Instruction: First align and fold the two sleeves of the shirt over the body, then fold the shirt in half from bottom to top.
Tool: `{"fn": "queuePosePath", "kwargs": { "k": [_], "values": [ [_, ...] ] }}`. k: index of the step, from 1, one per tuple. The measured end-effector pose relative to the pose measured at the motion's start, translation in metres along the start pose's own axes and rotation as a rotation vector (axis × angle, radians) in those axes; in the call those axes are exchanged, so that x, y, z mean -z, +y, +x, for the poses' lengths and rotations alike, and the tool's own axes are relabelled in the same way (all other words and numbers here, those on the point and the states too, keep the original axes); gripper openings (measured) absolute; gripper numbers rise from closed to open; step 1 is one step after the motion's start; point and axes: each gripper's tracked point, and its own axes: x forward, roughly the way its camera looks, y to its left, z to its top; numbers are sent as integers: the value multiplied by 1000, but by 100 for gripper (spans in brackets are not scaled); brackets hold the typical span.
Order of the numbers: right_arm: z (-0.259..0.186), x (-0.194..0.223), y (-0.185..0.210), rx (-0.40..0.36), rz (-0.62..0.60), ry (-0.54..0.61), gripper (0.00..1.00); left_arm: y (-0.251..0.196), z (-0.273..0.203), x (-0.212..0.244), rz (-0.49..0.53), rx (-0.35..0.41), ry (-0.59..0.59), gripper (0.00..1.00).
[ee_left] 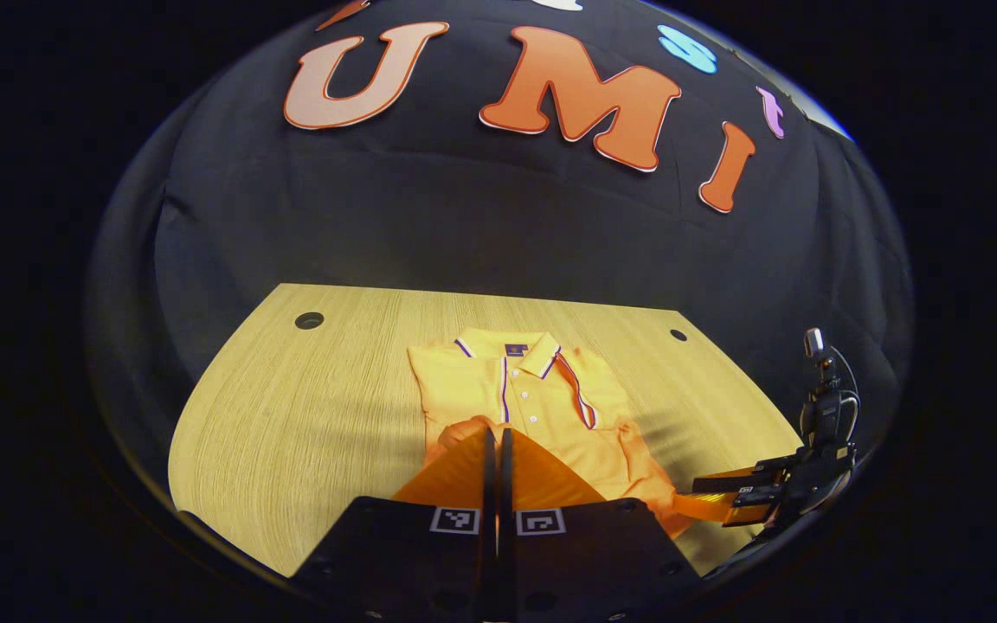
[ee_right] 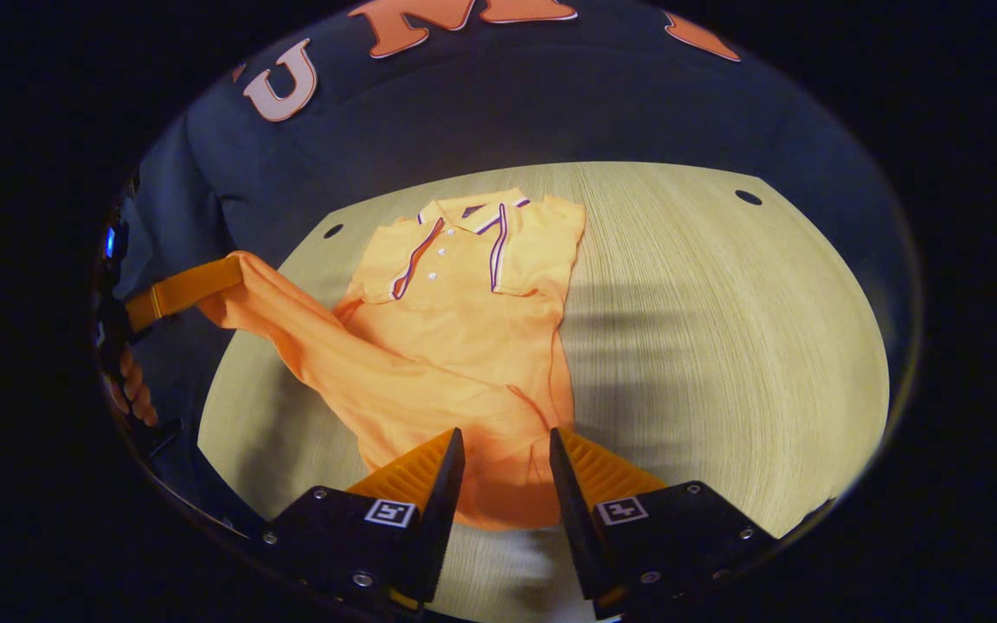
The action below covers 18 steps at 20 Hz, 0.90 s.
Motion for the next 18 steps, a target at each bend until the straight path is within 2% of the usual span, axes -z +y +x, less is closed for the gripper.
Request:
{"fn": "queuePosePath", "kwargs": {
  "k": [1, 2, 3, 4, 7, 8, 10, 11, 12, 14, 16, 18],
  "values": [
    [5, -1, 0, 5, -9, -2, 66, 2, 1, 1, -1, -3, 1, 1],
    [12, -1, -2, 13, -18, -1, 63, 4, 1, 2, -2, -6, 2, 1],
    [17, 0, -3, 18, -22, 4, 71, 7, 1, 3, -7, -9, 1, 1],
    [22, 2, -2, 21, -23, 13, 74, 9, 3, 3, -14, -11, 2, 1],
    [34, 5, -1, 34, -63, 9, 74, 15, 3, 9, -26, -23, 14, 1],
    [34, 7, 1, 42, -78, 15, 68, 17, 3, 10, -26, -27, 14, 1],
    [37, -1, 2, 48, -56, -17, 49, 24, 3, 14, -23, -34, 23, 1],
    [37, -5, 5, 50, -39, -43, 32, 25, 2, 17, -28, -33, 28, 1],
    [39, 1, 3, 51, -30, -14, 20, 26, 1, 18, -35, -35, 28, 1],
    [36, 1, 17, -1, 27, -5, 9, 28, 0, 21, -39, -38, 35, 1],
    [23, -8, 26, -56, 61, -28, 5, 29, 0, 18, -43, -41, 28, 1],
    [18, -14, 26, -61, 90, -52, 5, 28, -1, 18, -35, -39, 26, 1]
  ]
}}
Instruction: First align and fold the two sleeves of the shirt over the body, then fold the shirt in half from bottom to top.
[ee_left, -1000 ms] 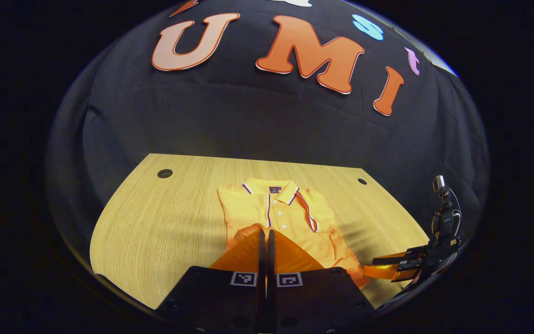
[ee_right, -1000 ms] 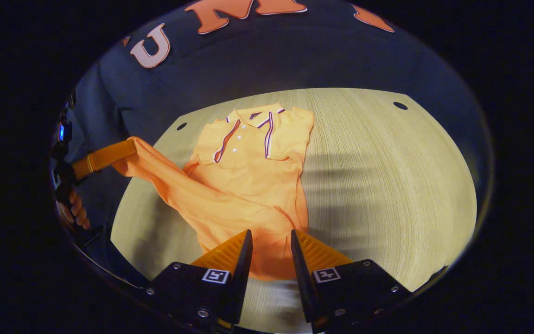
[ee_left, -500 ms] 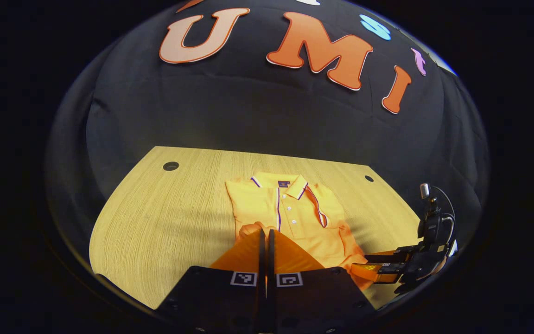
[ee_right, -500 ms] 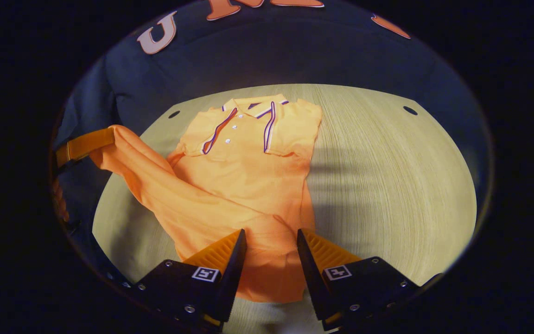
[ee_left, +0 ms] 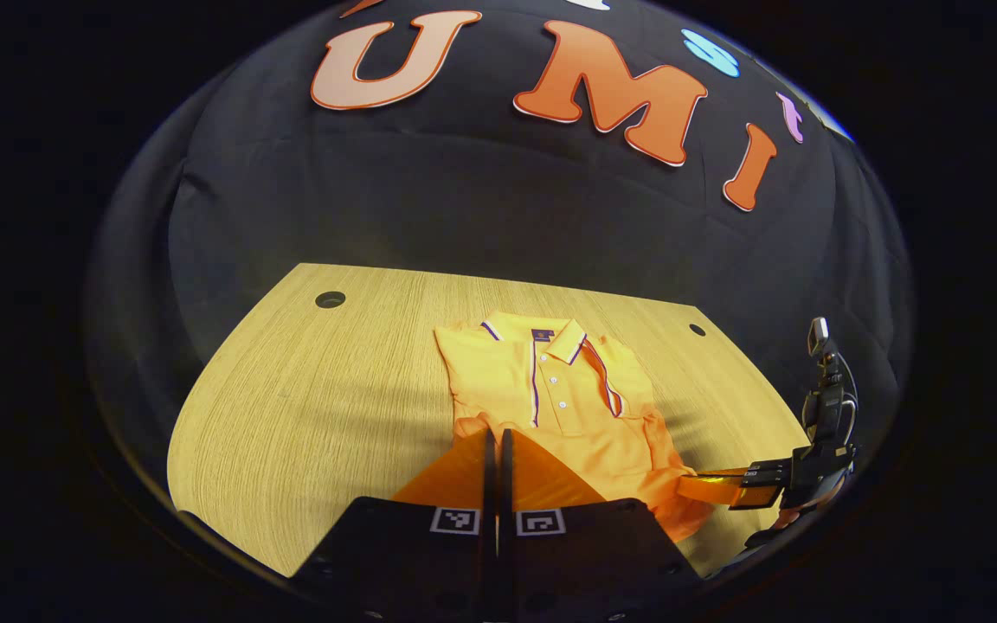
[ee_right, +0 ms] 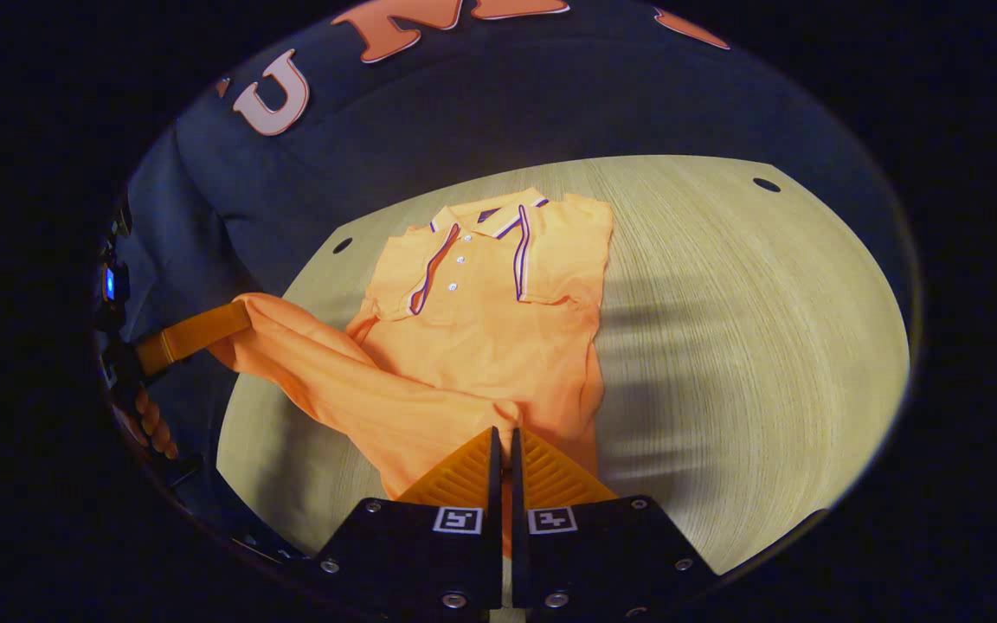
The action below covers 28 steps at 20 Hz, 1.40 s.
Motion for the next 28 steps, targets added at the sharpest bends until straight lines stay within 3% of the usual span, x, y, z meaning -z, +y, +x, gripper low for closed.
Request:
{"fn": "queuePosePath", "kwargs": {
  "k": [5, 11, 19, 28],
  "values": [
    [-16, -31, 5, -56, 125, -65, 5, -15, -5, -18, 28, 29, -33, 1],
    [-29, -93, -1, -36, 113, -176, 5, -20, 7, -48, 45, 56, -67, 1],
    [-21, -158, -10, 21, 90, -241, 5, -3, 43, -93, 53, 61, -103, 1],
    [14, -245, -40, 124, 93, -311, 5, 24, 126, -145, 62, 71, -99, 1]
  ]
}}
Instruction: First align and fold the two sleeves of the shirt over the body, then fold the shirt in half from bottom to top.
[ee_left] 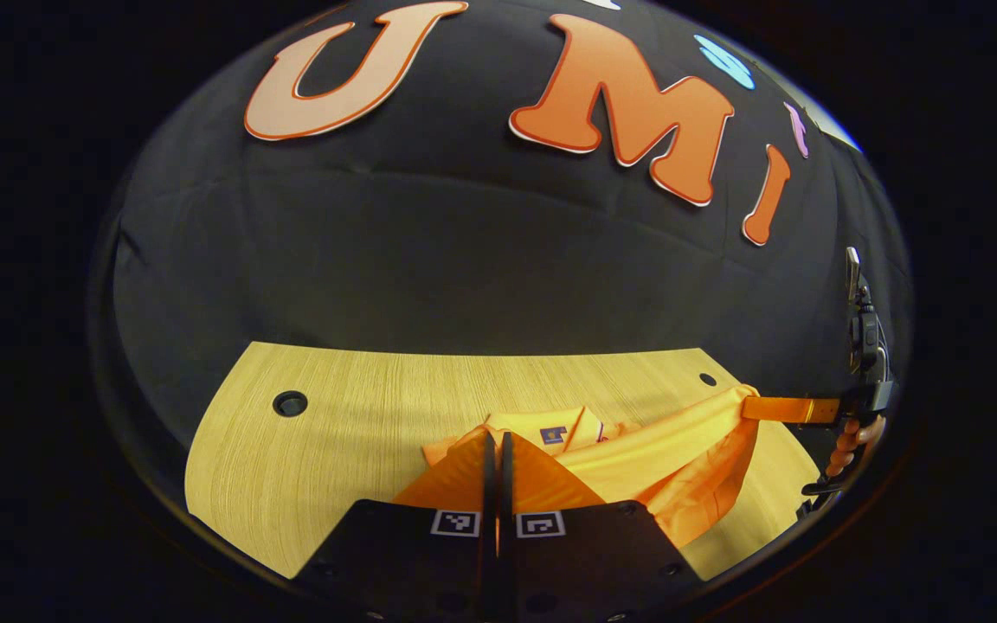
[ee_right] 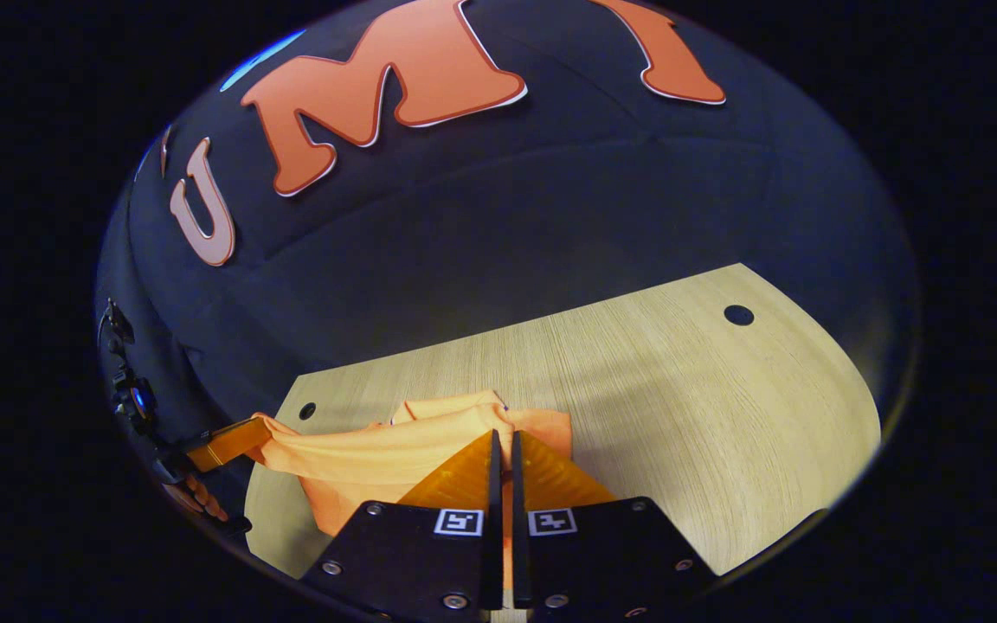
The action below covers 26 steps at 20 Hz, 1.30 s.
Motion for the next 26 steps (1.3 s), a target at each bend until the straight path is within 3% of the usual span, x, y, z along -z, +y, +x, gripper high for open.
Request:
{"fn": "queuePosePath", "kwargs": {
  "k": [8, 11, 13, 15, 17, 18, 21, 24, 26],
  "values": [
    [82, -6, -12, 78, -30, 52, 5, 39, 84, 15, 19, -35, 99, 1],
    [109, -13, -33, 182, -58, 53, 5, 62, 106, 19, 82, -106, 125, 1],
    [116, -12, -31, 167, -11, 76, 4, 66, 117, 24, 91, -125, 149, 2],
    [113, -6, -32, 170, -17, 93, 5, 65, 116, 37, 101, -128, 207, 24],
    [106, -5, -33, 171, -71, 89, 13, 65, 115, 36, 71, -135, 200, 65],
    [100, -5, -28, 166, -88, 79, 23, 65, 109, 31, 63, -152, 184, 85],
    [71, -12, -16, 141, -113, 37, 42, 65, 83, 19, 91, -178, 145, 90],
    [38, -17, -3, 106, -125, -15, 69, 49, 40, 0, 104, -190, 75, 99],
    [13, -21, 4, 89, -142, -55, 76, 32, 9, -13, 94, -198, 18, 99]
  ]
}}
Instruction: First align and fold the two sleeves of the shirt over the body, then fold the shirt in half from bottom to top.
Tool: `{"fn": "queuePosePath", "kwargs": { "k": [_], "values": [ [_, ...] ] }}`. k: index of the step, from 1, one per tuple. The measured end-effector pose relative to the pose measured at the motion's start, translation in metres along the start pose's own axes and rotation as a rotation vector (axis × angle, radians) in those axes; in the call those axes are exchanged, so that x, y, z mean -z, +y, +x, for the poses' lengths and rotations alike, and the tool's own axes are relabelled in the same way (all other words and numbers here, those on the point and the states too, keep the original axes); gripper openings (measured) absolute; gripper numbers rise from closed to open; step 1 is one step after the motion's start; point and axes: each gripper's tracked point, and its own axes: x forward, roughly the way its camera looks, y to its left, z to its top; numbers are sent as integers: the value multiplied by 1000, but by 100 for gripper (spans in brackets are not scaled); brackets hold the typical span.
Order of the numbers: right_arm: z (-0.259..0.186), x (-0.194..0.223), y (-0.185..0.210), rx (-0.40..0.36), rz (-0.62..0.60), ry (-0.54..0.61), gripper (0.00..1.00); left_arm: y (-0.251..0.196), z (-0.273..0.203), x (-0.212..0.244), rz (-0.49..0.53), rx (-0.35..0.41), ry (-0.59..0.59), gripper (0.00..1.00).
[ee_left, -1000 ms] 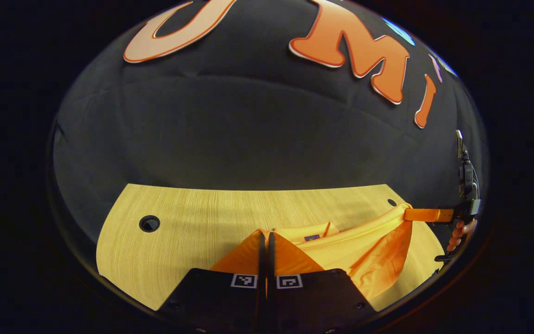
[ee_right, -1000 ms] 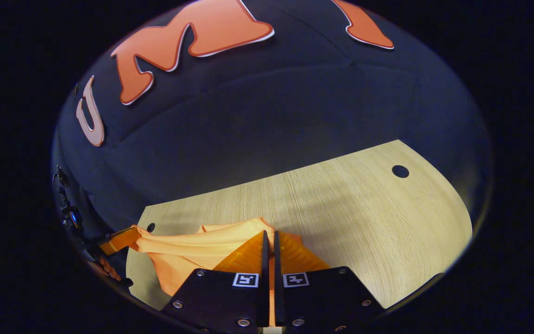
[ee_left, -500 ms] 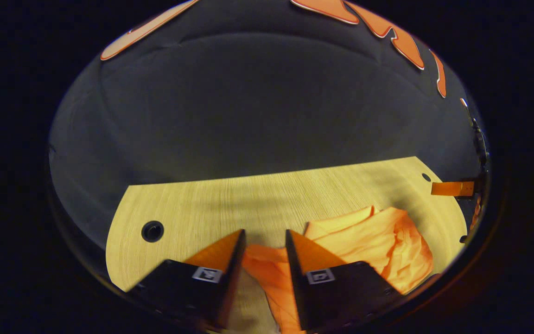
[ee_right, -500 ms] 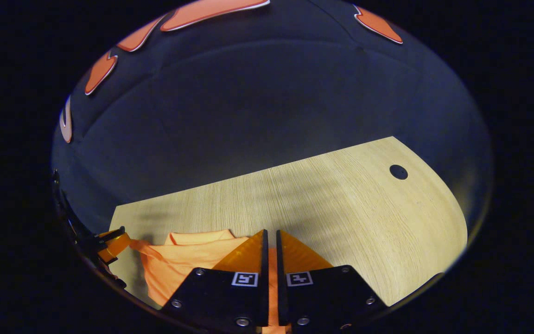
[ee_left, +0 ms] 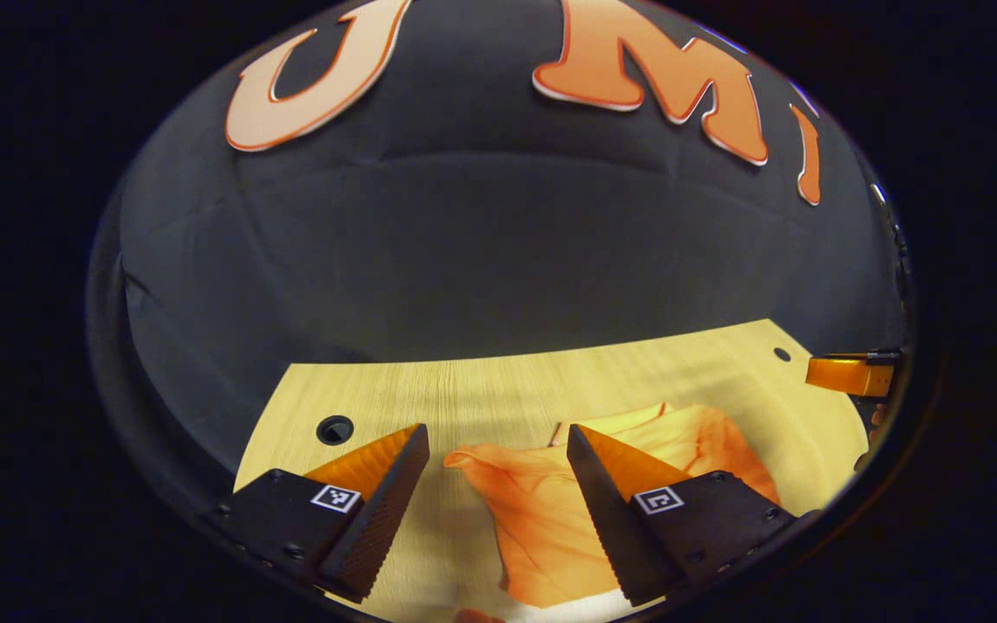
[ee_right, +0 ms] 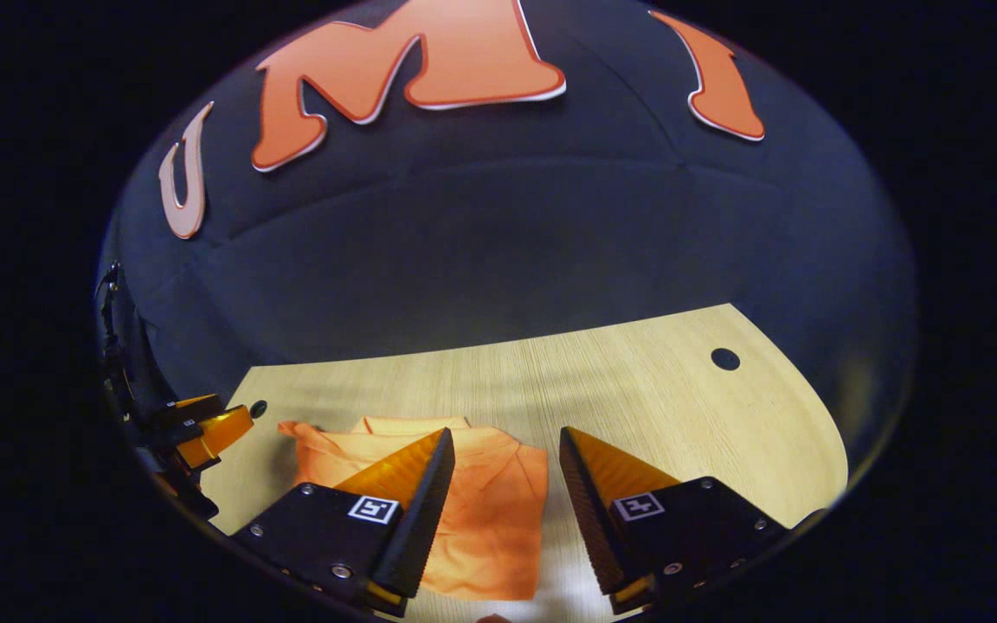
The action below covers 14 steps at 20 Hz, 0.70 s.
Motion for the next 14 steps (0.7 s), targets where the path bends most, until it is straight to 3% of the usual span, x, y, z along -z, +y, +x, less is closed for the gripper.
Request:
{"fn": "queuePosePath", "kwargs": {
  "k": [5, 14],
  "values": [
    [-68, -21, 10, -47, -58, -111, 76, -15, -83, -27, -5, -26, -127, 98],
    [-188, -31, 10, -146, -125, -325, 75, -47, -227, -31, -32, -51, -296, 98]
  ]
}}
